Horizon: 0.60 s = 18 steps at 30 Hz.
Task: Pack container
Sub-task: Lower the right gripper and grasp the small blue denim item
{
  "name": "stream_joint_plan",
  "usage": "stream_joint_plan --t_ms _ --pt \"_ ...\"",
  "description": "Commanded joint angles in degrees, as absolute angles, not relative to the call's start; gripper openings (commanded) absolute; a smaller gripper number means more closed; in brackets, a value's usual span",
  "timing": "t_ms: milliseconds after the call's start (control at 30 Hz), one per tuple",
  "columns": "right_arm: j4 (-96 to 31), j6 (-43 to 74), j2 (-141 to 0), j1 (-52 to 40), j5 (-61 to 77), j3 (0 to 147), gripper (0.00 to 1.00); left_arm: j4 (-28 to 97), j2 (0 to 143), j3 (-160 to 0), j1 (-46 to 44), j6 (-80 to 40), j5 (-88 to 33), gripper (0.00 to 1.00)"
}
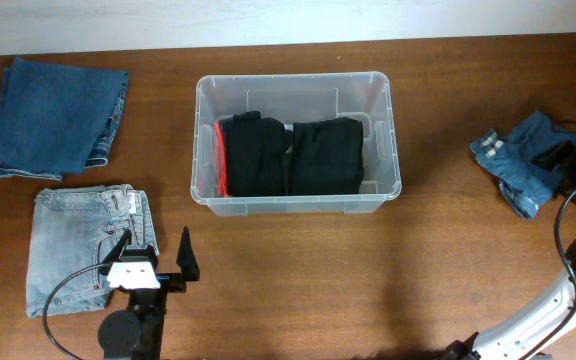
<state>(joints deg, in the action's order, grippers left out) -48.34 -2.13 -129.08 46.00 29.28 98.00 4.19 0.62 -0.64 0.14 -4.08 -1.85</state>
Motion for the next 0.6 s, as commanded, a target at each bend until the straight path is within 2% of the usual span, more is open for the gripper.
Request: stream_joint_plan --t_ms 0,267,467,567 --pt "-48.1 -2.3 -132.6 43.3 28.6 97.5 0.9 4.6 0.4 -0.5 0.4 -3.6 -1.7 0.99" --pt "-47.9 -1.0 -132.6 41.6 23.5 97.5 0.9 4.6 0.4 -0.5 0.4 -3.6 -1.7 1.0" --pt "-48.0 -1.0 -132.6 41.6 23.5 97.5 0.67 4.6 0.4 -0.5 0.4 -3.6 -1.7 1.0" --pt "-48.0 -1.0 -132.6 41.6 23.5 97.5 0.59 4.6 0.4 -0.5 0.4 -3.6 -1.7 0.99"
